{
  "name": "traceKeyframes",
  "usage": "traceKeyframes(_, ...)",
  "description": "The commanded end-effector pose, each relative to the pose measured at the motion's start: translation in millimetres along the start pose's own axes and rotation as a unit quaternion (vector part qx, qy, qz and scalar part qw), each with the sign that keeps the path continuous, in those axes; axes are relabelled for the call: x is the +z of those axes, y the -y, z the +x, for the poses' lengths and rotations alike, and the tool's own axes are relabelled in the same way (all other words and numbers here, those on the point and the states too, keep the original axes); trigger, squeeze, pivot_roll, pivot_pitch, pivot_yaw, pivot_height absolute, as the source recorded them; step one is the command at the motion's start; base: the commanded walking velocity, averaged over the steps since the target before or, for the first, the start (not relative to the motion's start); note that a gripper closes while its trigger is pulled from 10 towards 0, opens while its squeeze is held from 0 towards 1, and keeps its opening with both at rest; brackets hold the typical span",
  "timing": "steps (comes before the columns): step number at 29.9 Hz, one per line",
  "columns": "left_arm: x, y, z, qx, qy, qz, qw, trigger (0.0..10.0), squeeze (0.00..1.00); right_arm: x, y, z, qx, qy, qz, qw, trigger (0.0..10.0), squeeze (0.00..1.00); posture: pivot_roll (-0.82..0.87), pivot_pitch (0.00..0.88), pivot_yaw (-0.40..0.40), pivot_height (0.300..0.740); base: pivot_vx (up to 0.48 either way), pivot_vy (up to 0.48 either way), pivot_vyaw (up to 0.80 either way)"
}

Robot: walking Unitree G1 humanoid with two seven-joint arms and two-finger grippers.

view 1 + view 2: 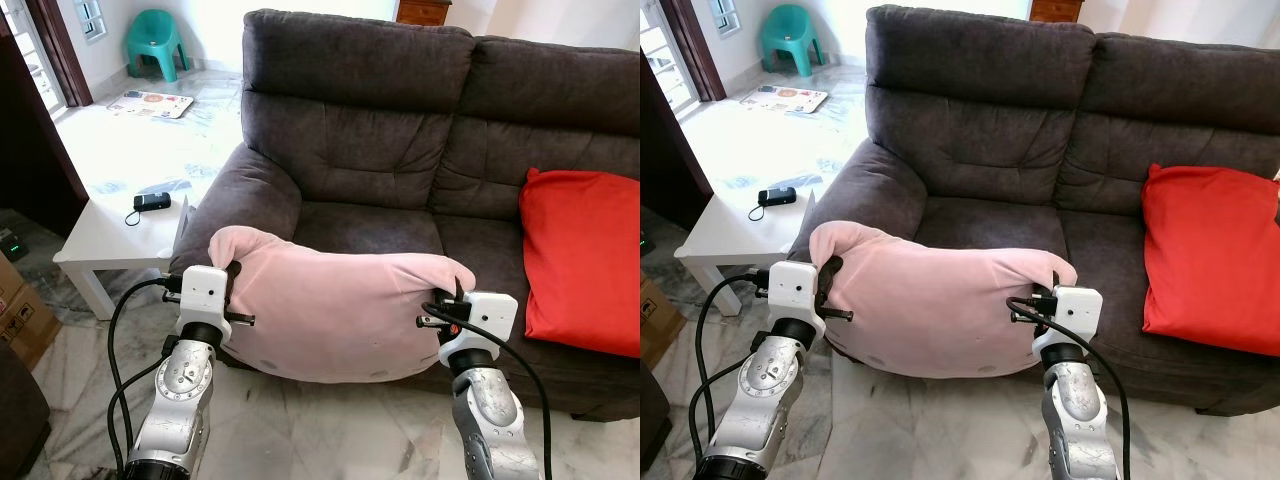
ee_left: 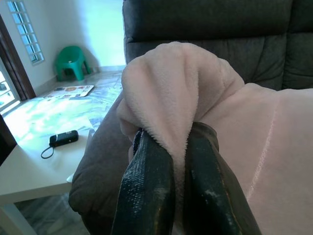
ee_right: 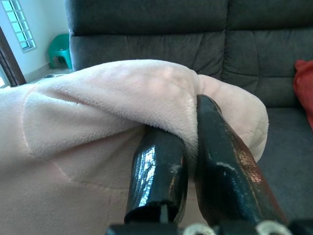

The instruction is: Move the pillow to the sofa from floor

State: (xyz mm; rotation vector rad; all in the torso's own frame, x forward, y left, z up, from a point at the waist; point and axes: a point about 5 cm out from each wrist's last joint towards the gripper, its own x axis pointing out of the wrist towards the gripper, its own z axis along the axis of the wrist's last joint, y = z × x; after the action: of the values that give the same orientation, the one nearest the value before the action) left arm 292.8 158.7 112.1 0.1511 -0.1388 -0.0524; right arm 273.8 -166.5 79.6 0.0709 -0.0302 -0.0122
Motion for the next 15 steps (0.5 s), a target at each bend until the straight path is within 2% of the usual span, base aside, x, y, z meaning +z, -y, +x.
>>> traceKeyframes(1, 8.7, -11.5, 0.3, 0.028, 0.019, 0.004, 0.999, 10.0, 0.00, 20.1, 9.4, 4.1, -0.020, 0.045, 0.005, 0.999, 10.0, 0.00, 0.07, 0.000, -0.082, 0.740, 0.000, 0.000, 0.00)
traceKeyframes(6, 7.3, -11.9, -0.3, 0.030, 0.018, 0.005, 0.999, 10.0, 0.00, 17.8, 9.7, 3.6, -0.019, 0.040, 0.003, 0.999, 10.0, 0.00, 0.07, 0.000, -0.081, 0.740, 0.000, 0.000, 0.00)
traceKeyframes(15, 8.3, -11.5, -0.4, 0.029, 0.020, 0.006, 0.999, 10.0, 0.00, 18.1, 9.8, 3.7, -0.019, 0.040, 0.004, 0.999, 10.0, 0.00, 0.07, 0.000, -0.081, 0.740, 0.264, 0.000, 0.00)
